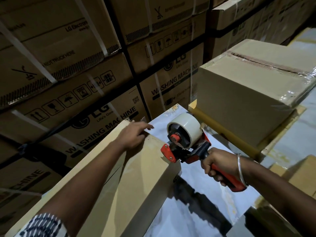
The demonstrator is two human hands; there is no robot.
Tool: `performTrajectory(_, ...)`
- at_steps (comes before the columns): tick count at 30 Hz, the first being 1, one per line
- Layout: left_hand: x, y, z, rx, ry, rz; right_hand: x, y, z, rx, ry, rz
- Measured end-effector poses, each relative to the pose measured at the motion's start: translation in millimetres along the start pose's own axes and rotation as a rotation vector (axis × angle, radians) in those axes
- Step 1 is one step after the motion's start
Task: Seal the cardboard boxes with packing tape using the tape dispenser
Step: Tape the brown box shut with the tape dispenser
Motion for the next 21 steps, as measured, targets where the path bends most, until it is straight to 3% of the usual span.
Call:
performTrajectory(2, -4.8, 20.5, 16.1, -0.044, -0.075, 0.069, 1.1, 0.8, -0.1, 0.000, -0.006, -0.006)
performTrajectory(8, -8.6, 12.3, 17.8, -0.103, -0.032, 0.051, 8.0, -3.6, 2.6, -0.019, -0.008, 0.002)
performTrajectory(14, -9.6, -17.0, 6.8, -0.090, 0.028, -0.089, 32.5, -16.6, 8.2, -0.120, -0.018, 0.032)
performTrajectory(21, -13.7, -14.7, -0.2, 0.001, 0.052, -0.173, 17.9, 0.3, 9.2, -0.042, -0.050, -0.097)
Point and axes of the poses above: each hand's wrist, its own x-axis towards the middle knuckle, its own z-axis out of the palm, y = z × x, the point moved 10 cm from there along x, towards the middle knuckle, and after that the axes turned 1 degree about y, right-handed, at the moved point
